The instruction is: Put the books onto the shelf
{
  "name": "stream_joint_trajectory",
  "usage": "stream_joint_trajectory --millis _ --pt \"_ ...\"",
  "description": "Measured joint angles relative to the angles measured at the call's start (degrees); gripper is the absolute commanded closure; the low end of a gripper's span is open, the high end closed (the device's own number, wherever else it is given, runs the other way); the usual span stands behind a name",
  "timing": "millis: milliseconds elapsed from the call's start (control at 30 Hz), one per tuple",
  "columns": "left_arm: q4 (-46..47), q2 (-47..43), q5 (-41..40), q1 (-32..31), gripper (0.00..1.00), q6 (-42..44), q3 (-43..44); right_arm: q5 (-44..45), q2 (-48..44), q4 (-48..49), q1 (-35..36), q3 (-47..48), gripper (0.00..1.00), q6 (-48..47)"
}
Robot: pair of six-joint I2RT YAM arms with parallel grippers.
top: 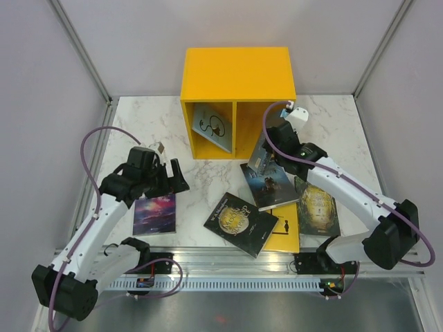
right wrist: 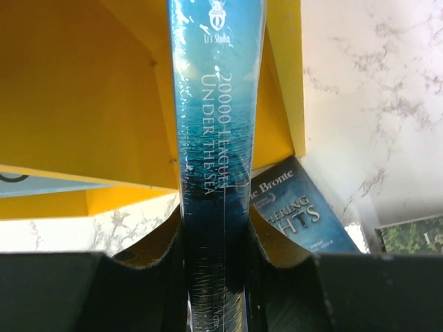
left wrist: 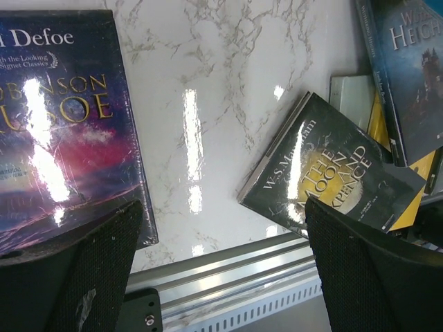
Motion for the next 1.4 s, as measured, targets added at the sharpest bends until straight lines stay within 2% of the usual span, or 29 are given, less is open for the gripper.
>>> stream_joint_trajectory --millis 133,200,433,600,700,833,1167,1300,1400 --pt "-0.3 -1.5 -0.9 0.0 0.0 0.3 0.8 3.9 1.2 4.2 0.4 -0.4 1.0 -3.1" --pt "-0.3 -2.1 -1.1 0.0 0.0 0.5 0.9 6.3 1.9 10.1 0.4 -2.0 1.0 -5.5" --pt "-0.5 -4.5 -5.0 -1.2 0.0 0.5 1.0 14.4 6.4 38.3 0.8 -12.4 1.0 -14.6" --pt "-0.4 -6.3 -8.7 -2.4 0.0 0.4 0.9 18.0 16.7 61.1 0.7 -17.5 1.0 -22.0" --pt "0.3 -9.0 -10.6 -2.5 0.0 0.4 -0.1 19.8 22.9 73.8 0.6 -18.2 1.0 -22.3" --pt "0.4 -12.3 -12.0 -2.5 0.0 0.4 -1.4 19.6 27.5 85.0 0.5 -20.7 1.0 -17.5" --pt "0.9 -14.4 -13.1 -2.6 0.0 0.4 -2.0 15.9 34.0 93.6 0.7 -23.8 1.0 -1.9" --pt "1.1 -14.7 -13.0 -2.6 0.0 0.4 -2.0 15.8 36.1 96.5 0.7 -23.8 0.99 -0.3" --pt "1.3 -15.6 -12.9 -2.6 0.0 0.4 -2.0 16.1 36.1 93.8 0.7 -22.6 0.98 1.2"
